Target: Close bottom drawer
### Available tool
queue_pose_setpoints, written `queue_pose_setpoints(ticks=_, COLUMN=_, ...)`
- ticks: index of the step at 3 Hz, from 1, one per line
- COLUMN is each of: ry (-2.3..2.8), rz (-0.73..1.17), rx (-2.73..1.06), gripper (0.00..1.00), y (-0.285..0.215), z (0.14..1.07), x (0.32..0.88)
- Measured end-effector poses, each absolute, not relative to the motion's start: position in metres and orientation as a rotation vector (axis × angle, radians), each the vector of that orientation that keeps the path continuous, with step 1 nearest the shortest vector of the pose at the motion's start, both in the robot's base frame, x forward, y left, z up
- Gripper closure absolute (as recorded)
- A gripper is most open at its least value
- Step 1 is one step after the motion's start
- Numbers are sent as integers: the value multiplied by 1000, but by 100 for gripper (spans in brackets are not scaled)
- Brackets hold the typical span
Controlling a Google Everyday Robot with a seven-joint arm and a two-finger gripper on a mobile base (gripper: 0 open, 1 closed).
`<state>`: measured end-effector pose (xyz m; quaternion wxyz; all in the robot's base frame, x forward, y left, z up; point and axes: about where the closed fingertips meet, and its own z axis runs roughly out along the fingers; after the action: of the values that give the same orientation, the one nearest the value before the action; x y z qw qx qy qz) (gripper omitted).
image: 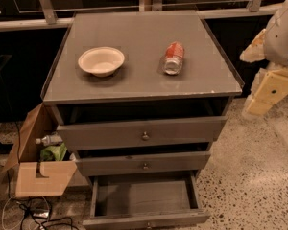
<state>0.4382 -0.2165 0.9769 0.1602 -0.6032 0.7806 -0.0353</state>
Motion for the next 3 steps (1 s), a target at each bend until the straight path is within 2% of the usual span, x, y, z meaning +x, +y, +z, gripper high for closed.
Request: queue_pose_setpoints(ticks=3, ry=2227, rz=-106, rx=-1722, gripper=93, y=-217, z=978, x=438)
